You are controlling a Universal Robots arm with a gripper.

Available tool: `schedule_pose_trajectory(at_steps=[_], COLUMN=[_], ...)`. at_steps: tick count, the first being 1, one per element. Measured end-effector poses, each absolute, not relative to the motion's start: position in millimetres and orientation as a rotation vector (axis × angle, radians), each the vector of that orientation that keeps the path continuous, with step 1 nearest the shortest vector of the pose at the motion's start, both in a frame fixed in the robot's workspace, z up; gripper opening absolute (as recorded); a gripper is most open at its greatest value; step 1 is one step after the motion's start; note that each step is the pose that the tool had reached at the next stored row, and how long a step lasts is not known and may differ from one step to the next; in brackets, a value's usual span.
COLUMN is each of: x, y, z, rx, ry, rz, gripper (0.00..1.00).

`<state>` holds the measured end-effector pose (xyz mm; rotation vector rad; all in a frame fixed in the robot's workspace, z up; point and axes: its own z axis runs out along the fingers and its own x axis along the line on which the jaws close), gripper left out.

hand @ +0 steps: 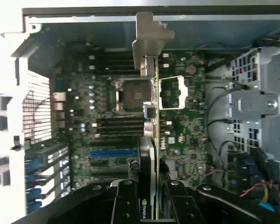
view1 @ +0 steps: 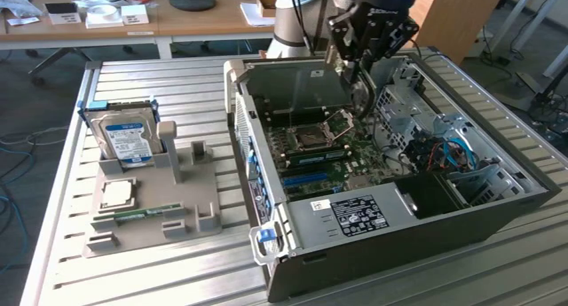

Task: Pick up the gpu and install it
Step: 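Pick up the gpu and move the gpu toward the slot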

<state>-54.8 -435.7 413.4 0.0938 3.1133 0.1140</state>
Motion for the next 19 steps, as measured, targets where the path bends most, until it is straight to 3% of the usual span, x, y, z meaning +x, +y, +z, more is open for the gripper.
schedule_pose_trajectory(at_steps=[19], x=[-3.2], y=[-435.7], z=[413.3], rx=[0.094], ry=[3.113], rz=[0.114], gripper=[0.27])
